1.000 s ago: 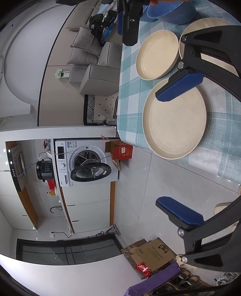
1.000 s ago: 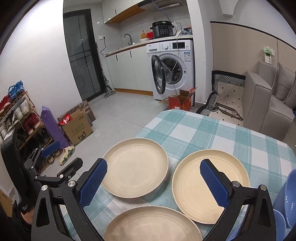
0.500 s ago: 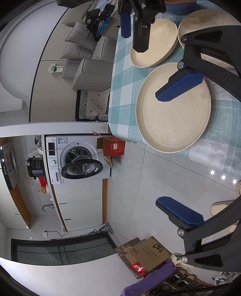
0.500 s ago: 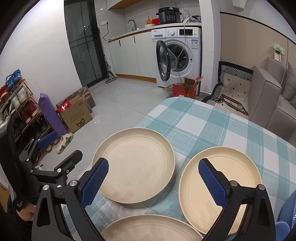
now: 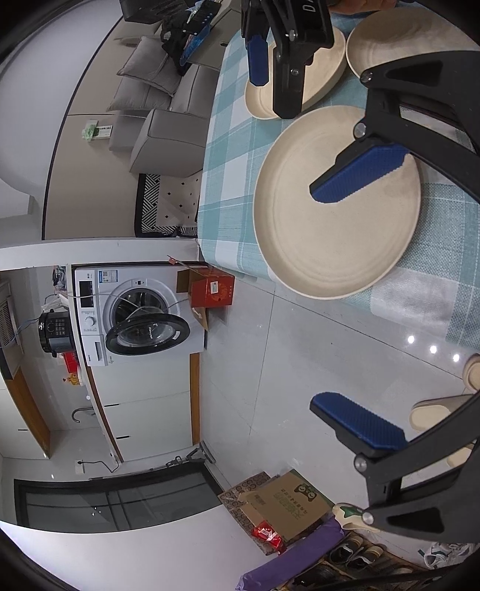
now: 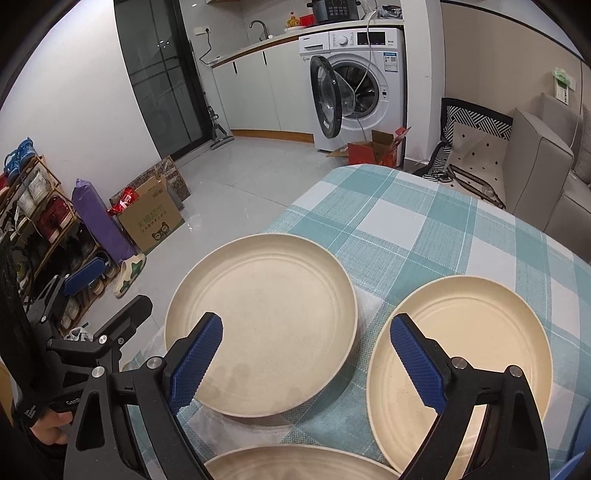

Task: Organize plates and bowls
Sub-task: 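Move both tools forward toward the large cream plate's rim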

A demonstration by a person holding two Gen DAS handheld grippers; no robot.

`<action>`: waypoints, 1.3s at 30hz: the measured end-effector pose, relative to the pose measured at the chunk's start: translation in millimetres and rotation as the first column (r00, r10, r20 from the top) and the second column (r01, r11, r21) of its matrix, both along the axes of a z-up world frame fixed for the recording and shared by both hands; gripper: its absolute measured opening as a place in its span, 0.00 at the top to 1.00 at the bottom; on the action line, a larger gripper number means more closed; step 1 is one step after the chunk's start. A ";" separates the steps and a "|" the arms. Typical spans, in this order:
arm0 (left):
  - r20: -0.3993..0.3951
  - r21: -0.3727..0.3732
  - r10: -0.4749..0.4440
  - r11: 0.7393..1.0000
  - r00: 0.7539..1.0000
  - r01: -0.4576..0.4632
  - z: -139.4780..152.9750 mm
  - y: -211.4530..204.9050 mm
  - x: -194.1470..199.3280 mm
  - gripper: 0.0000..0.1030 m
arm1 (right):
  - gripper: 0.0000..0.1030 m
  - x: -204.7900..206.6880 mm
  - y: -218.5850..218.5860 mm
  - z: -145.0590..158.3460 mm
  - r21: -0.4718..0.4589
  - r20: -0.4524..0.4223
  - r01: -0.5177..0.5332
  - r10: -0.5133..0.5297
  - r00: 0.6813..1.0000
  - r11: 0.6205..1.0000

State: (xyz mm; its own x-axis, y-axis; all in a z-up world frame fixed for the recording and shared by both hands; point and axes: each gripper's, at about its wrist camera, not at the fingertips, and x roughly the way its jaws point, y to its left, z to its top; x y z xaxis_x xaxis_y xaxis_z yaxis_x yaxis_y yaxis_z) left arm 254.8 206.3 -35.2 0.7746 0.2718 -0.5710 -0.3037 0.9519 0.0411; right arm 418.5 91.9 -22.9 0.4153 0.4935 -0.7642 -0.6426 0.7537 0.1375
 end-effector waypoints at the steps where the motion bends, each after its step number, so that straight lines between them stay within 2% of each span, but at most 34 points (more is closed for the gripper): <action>1: -0.005 0.003 0.003 1.000 1.000 -0.003 -1.3 0.1 1.4 0.00 | 0.11 1.2 1.0 -1.9 -0.003 -0.005 0.000 0.000 1.000 1.000; 7: -0.037 -0.009 0.020 1.000 0.999 -0.020 -8.8 5.3 8.6 0.00 | 0.14 8.7 3.1 -10.2 0.014 -0.039 -0.004 0.004 0.999 1.000; 39: -0.144 -0.057 0.002 0.998 0.990 -0.010 -38.1 16.1 31.7 0.03 | 0.16 26.5 25.5 -44.9 -0.058 -0.126 -0.022 0.015 0.992 0.998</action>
State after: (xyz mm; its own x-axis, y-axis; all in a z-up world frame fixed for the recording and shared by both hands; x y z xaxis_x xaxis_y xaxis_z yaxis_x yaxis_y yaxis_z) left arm 286.6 222.4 -73.3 0.6818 0.2402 -0.6910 -0.3045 0.9520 0.0305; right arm 445.0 117.4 -67.7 0.3057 0.4528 -0.8376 -0.6372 0.7509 0.1734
